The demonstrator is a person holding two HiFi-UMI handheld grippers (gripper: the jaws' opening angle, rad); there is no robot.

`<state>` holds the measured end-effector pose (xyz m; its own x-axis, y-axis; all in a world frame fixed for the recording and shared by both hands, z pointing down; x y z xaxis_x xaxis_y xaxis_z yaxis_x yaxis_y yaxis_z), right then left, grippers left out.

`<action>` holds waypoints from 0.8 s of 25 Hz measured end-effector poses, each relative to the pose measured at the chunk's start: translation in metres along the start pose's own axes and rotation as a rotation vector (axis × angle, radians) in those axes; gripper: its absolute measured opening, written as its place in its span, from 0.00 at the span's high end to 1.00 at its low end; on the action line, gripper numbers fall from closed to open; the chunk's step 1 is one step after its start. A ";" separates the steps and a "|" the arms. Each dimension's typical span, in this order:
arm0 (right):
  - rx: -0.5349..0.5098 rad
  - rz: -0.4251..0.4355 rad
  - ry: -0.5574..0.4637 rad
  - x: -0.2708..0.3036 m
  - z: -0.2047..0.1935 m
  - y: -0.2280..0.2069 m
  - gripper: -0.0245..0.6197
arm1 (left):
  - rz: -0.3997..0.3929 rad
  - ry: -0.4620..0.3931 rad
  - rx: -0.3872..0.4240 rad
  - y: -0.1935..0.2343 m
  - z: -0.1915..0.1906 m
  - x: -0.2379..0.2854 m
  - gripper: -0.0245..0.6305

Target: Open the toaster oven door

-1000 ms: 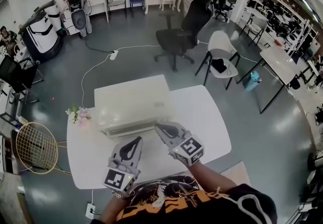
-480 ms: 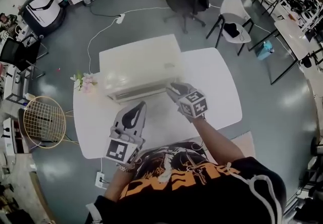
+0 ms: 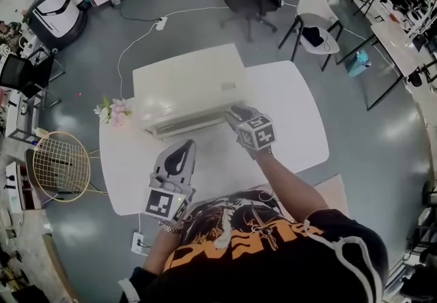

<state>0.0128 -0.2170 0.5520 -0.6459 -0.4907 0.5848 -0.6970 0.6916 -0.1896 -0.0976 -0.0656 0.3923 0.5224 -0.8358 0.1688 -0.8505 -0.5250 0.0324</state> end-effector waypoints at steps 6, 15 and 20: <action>0.030 0.035 0.024 0.002 -0.005 0.001 0.80 | -0.004 0.013 -0.010 -0.003 -0.006 0.002 0.93; -0.044 0.074 0.103 -0.017 -0.029 0.019 0.80 | -0.032 0.011 0.001 -0.014 -0.005 0.005 0.93; -0.050 0.088 0.141 -0.028 -0.054 0.029 0.80 | -0.054 0.007 0.004 -0.020 -0.002 0.009 0.93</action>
<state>0.0273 -0.1544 0.5733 -0.6508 -0.3504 0.6735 -0.6213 0.7556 -0.2073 -0.0761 -0.0622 0.3955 0.5674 -0.8048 0.1740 -0.8206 -0.5702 0.0381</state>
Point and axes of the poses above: the fingertips, and each gripper's own axes: x forward along the fingers, y to its left, z out of its top, the point moved 2 cm from there along -x, backward along the fingers, and after that the axes turned 8 degrees about y, right-handed, at the moved point
